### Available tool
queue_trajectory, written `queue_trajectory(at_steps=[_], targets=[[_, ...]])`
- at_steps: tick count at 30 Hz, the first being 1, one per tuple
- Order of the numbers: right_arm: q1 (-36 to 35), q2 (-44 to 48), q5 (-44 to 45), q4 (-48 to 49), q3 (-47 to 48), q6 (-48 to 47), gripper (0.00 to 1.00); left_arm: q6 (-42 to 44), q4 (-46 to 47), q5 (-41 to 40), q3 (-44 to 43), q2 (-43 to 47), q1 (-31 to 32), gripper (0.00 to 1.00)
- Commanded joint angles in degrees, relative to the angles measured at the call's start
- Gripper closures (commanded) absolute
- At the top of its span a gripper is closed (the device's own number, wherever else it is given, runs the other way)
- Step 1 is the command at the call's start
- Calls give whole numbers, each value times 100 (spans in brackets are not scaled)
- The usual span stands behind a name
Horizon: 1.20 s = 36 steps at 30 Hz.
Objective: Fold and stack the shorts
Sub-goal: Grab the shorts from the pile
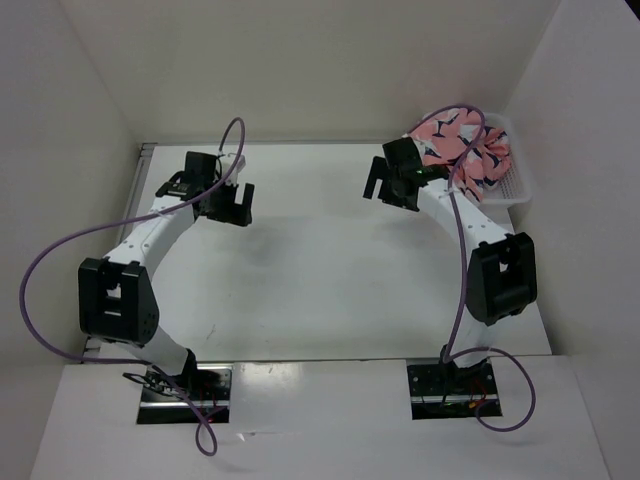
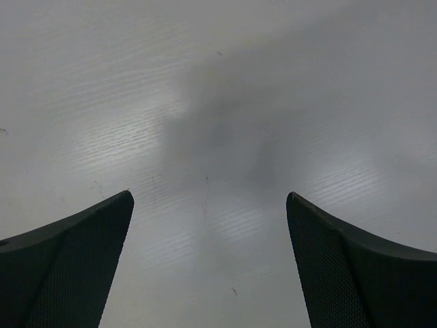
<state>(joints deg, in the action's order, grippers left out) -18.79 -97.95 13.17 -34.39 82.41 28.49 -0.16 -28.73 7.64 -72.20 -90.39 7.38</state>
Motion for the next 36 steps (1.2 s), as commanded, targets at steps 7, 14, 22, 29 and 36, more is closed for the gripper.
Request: queue_trajectory(at_steps=[7,14,22,29,36], targets=[[173,346,150,99,178,-18,0,16,-54,36,-39,-40,-17,1],[1425,443,373,212,706,-99,0,16,-159,36,-39,-93,-17,1],[3135,-843,-1000,452,1794,279,0,16,-212,36,13,21,-17,1],[3390,-3000,-1404,-225,4298,605,7,16,-317,-25,-48,74,-17,1],[3390,-3678,-1282,-507,4916,710,33,16,-432,-219,-101,188,-17,1]])
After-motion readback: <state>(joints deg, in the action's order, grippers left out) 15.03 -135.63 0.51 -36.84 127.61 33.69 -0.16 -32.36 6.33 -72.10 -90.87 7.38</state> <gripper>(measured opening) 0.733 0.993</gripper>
